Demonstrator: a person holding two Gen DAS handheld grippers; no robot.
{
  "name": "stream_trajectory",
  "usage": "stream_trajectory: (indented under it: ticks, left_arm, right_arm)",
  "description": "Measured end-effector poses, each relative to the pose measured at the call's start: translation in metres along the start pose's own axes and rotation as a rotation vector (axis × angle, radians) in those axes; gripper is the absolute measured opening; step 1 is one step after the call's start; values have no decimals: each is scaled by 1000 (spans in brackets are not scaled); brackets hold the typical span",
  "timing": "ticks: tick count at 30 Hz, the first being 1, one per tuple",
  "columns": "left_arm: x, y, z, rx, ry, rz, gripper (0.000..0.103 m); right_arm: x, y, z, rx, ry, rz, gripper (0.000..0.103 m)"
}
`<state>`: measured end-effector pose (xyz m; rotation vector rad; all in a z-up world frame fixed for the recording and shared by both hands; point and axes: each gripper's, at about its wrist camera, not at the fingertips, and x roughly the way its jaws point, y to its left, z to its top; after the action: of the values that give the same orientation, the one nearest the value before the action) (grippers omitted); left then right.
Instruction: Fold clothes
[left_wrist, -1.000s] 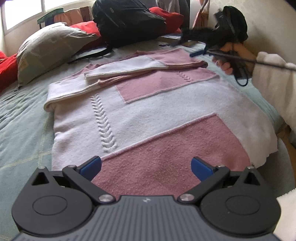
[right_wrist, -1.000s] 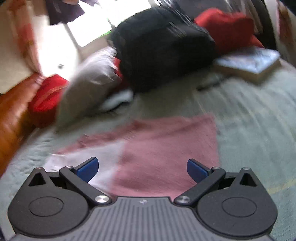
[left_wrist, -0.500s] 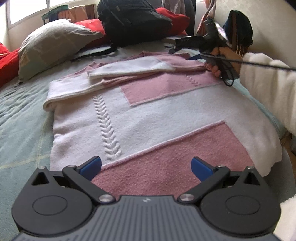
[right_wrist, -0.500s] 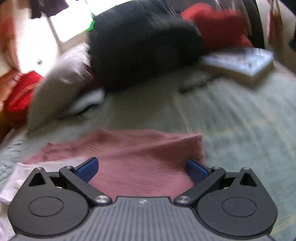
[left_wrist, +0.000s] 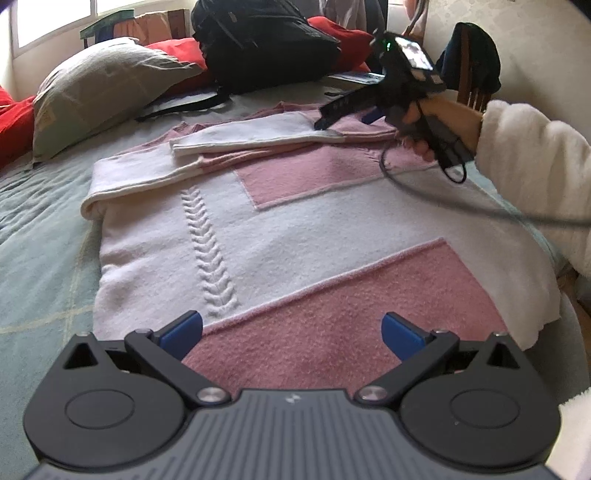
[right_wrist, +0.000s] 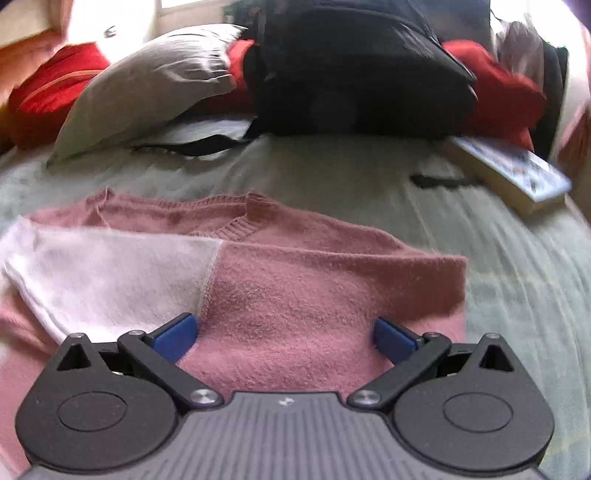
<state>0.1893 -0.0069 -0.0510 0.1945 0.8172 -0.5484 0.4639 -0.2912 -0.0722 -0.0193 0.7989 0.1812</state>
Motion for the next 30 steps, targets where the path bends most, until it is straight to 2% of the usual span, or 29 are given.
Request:
stream_trajectory:
  ticks: [3,4,6,10,14,16,22,26,27,30]
  left_arm:
    - [-2,3,-2,-8,-6,0,102]
    - [-3,4,-3,-11,-10,1,102]
    - [-4,6,-5,-21,-14,-12,102]
    - [-5,6,-7,-19,-18,-24,102]
    - [-8,9,-8,-26,-26,-25,102]
    - [-8,12,-9,-36,-29,-19,102]
    - [-10,16,-14,-55,-19,-15,102]
    - [-11,16,-19,-56,-5,-24,102]
    - [-10,16,-20,-57,-3,-31,102]
    - [-8,15,-19,-53,1,-31,102]
  right_arm:
    - [-17,-2,1,39,-35,10,103]
    - [-22,1,-2,37,-36,-14,103]
    - [-19,3,-10,14,17,-51,103]
    - [-23,10,-13,-14,41,-72,103]
    - [-35,35,10,4,-16,52,103]
    - [-33,55,23,-19,-34,84,103]
    - [18,111,48,-48,-20,105,103]
    - [52,148,42,-43,27,82,103]
    - [52,159,39,-80,14,62,103]
    - [43,181,37,-177,3,113,103]
